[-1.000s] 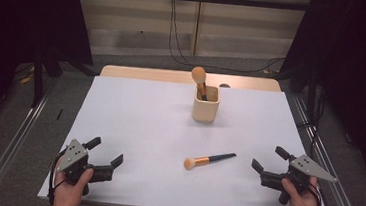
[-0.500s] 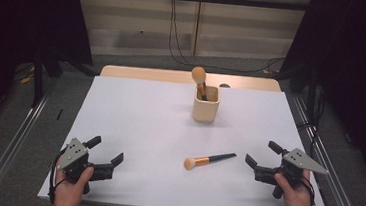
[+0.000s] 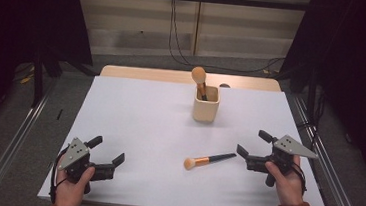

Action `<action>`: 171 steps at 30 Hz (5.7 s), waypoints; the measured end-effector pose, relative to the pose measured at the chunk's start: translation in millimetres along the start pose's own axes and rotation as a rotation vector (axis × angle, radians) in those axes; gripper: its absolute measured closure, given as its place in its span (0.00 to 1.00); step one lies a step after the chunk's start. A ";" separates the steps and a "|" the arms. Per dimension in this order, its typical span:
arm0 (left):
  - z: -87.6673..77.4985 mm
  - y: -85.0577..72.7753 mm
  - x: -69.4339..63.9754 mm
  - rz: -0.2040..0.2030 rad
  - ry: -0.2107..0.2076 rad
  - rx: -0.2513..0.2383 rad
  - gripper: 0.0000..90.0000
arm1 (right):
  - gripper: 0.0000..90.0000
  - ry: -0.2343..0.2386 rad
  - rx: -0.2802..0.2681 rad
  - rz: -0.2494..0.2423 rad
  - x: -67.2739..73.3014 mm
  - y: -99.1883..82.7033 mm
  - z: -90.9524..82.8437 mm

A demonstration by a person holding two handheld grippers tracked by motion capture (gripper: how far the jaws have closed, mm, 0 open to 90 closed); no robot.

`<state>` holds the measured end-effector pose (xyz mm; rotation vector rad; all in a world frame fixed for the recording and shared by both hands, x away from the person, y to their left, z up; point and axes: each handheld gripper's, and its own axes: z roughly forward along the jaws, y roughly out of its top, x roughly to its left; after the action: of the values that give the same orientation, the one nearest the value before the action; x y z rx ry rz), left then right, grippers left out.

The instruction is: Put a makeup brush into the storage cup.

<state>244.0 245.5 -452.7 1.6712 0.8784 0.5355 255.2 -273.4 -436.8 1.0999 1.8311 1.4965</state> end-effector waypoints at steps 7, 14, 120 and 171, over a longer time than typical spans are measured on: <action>0.4 -0.1 0.9 0.009 0.004 0.002 0.03 | 0.03 0.027 0.017 -0.003 0.7 12.0 20.9; 1.8 0.1 0.0 0.013 0.002 0.006 0.03 | 0.03 0.048 0.023 -0.007 1.4 24.2 34.4; 0.8 -1.7 2.5 0.026 0.019 0.023 0.03 | 0.35 0.613 1.043 -0.523 59.9 23.1 149.9; 1.1 -2.2 2.7 0.022 0.014 0.030 0.03 | 0.83 0.596 1.046 -0.633 78.0 20.3 149.8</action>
<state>245.9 247.2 -455.4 1.7073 0.8834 0.5522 340.0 -126.4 -447.2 0.2952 3.1298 0.4377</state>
